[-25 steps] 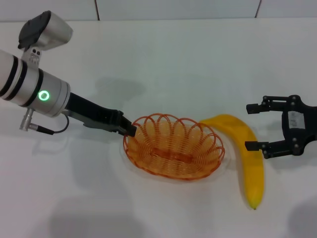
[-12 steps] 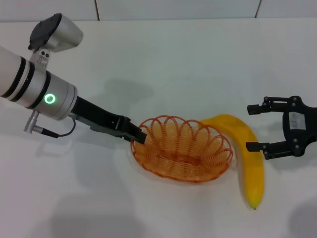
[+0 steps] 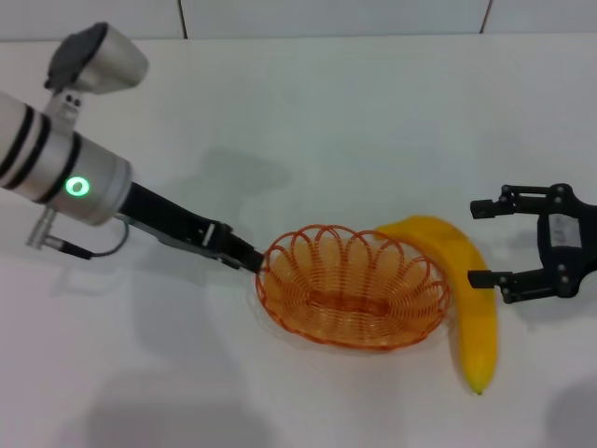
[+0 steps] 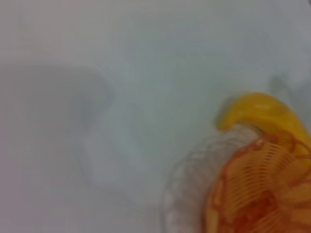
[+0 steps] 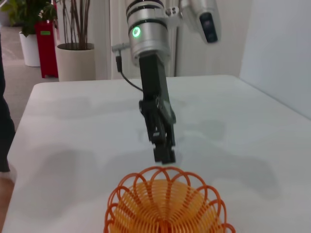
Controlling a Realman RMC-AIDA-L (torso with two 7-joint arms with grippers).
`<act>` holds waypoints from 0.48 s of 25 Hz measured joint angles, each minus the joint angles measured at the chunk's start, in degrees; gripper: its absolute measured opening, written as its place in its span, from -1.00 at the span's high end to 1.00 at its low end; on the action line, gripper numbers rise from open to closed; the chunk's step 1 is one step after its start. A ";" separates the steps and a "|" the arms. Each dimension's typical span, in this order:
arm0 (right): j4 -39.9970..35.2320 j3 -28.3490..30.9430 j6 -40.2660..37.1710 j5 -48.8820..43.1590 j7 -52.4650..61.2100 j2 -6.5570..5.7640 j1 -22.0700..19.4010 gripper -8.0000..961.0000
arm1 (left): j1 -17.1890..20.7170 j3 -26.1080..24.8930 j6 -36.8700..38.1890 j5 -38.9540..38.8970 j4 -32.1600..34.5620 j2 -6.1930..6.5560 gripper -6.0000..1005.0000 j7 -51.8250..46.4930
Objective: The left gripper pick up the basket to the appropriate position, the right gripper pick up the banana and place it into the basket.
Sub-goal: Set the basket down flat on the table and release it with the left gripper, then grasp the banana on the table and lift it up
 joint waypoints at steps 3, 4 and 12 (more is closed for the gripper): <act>0.00 0.59 -0.03 0.04 0.00 -0.13 -0.67 -0.77 | 3.22 -0.39 1.68 1.55 7.14 0.12 0.31 -0.09; 0.00 1.02 -0.05 0.06 0.00 -0.17 -0.76 -0.77 | 4.70 -0.81 2.73 1.79 10.39 0.13 0.31 0.00; -0.01 2.87 -0.90 2.17 -0.04 -0.62 -1.67 -0.77 | 15.01 -7.96 13.21 -5.85 28.71 0.13 -0.27 14.35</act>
